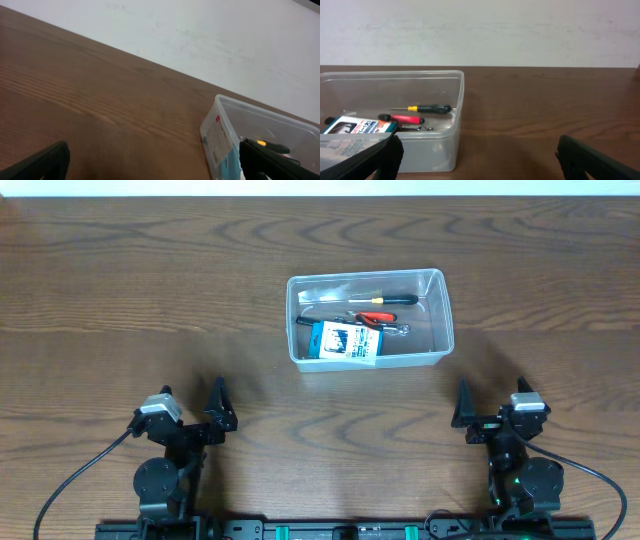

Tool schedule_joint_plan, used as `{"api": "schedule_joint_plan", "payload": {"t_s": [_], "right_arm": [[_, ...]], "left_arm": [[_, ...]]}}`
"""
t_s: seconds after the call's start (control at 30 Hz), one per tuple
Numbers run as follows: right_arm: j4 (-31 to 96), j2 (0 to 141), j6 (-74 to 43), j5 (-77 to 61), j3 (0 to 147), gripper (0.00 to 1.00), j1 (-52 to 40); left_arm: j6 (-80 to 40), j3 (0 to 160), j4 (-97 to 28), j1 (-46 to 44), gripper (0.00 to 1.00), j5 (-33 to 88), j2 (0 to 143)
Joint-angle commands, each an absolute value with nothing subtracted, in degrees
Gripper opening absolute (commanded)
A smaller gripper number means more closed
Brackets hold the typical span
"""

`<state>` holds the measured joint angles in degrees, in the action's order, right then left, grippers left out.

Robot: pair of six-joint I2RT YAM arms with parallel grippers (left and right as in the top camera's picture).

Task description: Pack container

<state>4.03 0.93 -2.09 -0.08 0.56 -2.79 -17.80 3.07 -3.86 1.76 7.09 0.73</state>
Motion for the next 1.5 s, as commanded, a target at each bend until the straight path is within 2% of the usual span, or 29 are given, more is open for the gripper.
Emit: {"api": "schedule_joint_plan", "payload": {"t_s": [0.0, 0.3, 0.4, 1.47], "right_arm": [[4.1, 0.3, -1.2, -0.3, 0.3, 0.99, -2.2], [4.1, 0.3, -1.2, -0.3, 0.3, 0.99, -2.2], [4.1, 0.3, -1.2, -0.3, 0.3, 0.99, -2.2], [4.1, 0.3, -1.2, -0.3, 0.3, 0.99, -2.2]], "left_arm": [[-16.0, 1.0, -2.8, 1.5, 0.98, 6.5, 0.1], [6.8, 0.2, -1.9, 1.5, 0.98, 7.0, 0.1], [10.8, 0.2, -2.2, 1.5, 0.98, 7.0, 0.1], [9.8, 0.2, -3.1, 1.5, 0.98, 7.0, 0.3]]}}
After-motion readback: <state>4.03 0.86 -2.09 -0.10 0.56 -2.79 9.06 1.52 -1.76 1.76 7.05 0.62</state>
